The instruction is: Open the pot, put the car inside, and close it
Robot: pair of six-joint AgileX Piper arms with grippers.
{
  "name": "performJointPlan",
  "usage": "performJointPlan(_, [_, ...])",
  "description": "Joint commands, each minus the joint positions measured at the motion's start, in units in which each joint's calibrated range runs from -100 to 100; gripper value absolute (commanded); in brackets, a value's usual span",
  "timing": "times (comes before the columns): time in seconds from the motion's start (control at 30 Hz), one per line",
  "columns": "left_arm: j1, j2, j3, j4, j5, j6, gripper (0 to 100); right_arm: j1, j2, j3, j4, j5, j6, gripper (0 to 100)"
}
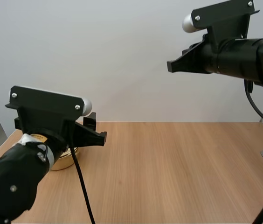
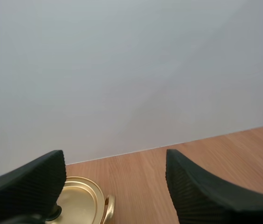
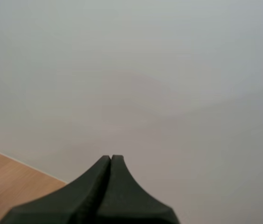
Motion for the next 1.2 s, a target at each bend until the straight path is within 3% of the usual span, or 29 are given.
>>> performJointPlan(0.0, [-2.63,-3.86,6.24,63.38,-8.16,-47.82,100,-0.07,-2.23,5.96,-0.04,-0.02,-0.79,0])
performJointPlan(0.27, [0.29,-12.05,12.85,56.78,-8.49,-55.17,100,-0.07,-5.04,15.45,2.67,-0.01,-1.26,0])
performJointPlan(0.43, [0.48,-14.52,13.02,53.17,2.44,-53.01,100,-0.25,-7.73,17.47,2.92,0.17,-1.76,0])
performJointPlan(0.53, [0.4,-16.78,14.93,51.95,1.89,-51.23,100,-0.77,-9.71,17.47,2.92,0.17,-1.76,0])
performJointPlan(0.77, [0.4,-17.68,20.76,39.98,1.83,-42.69,100,-0.77,-12.3,18.78,3.17,0.04,-1.9,0])
performJointPlan(0.87, [-0.66,-17.68,20.76,34.19,3.6,-38.48,100,-0.77,-12.85,19.88,2.92,-0.84,-2.02,0])
performJointPlan(0.93, [-1.89,-17.68,20.76,33.84,3.6,-38.48,100,-1.22,-13.47,20.49,2.79,-2.47,-2.02,0])
performJointPlan(1.07, [-3.07,-17.68,20.76,32.94,3.6,-38.58,100,-3.15,-13.61,20.6,2.79,-2.84,-2.02,0])
performJointPlan(1.17, [-3.14,-17.68,20.76,32.94,1.9,-38.58,100,-3.33,-13.61,20.6,2.9,-3.27,-2.02,0])
